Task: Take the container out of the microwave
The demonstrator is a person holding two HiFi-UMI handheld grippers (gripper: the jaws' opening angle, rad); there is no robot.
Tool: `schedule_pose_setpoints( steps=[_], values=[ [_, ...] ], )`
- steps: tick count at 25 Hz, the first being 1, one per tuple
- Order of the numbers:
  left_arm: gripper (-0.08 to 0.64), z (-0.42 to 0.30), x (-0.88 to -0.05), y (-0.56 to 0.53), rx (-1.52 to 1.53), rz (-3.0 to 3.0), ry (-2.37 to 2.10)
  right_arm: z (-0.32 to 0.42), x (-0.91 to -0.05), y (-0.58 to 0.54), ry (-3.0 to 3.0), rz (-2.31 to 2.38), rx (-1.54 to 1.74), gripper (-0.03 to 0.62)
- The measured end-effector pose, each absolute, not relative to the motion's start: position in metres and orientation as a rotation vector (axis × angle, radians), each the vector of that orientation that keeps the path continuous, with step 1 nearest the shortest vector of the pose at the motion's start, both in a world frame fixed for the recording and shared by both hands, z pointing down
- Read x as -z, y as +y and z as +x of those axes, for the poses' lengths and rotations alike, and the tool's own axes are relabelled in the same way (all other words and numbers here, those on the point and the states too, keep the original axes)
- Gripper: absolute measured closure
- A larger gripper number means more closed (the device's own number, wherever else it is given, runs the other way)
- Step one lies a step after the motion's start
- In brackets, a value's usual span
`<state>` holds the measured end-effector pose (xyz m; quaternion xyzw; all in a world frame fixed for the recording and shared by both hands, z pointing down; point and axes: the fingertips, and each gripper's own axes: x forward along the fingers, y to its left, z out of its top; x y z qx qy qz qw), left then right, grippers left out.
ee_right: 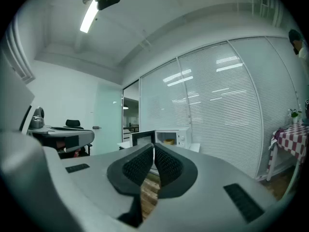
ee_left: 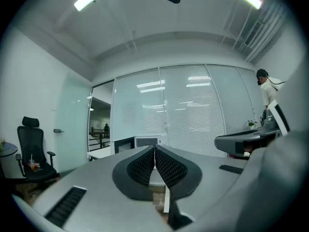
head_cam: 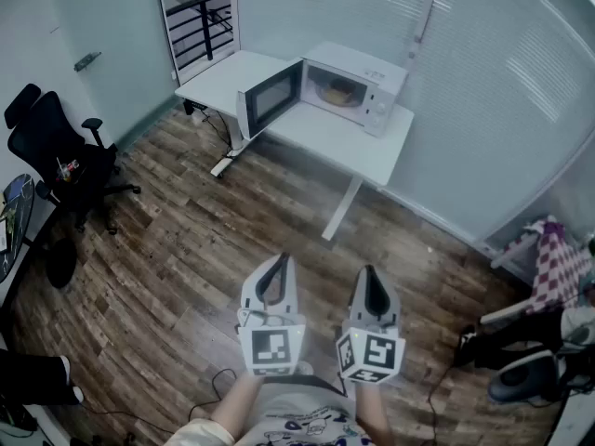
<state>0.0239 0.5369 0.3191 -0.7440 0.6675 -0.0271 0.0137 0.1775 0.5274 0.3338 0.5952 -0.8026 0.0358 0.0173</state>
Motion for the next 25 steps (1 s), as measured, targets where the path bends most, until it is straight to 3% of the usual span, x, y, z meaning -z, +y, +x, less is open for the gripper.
schedule_pose_setpoints(
  steps=[25],
  values=[
    [0.515,0.057,-0.335,0.535,0.118,-2.28,2.135,0.204,-0.353,0.521,-2.535,1.77,-0.149,0.566]
  ],
)
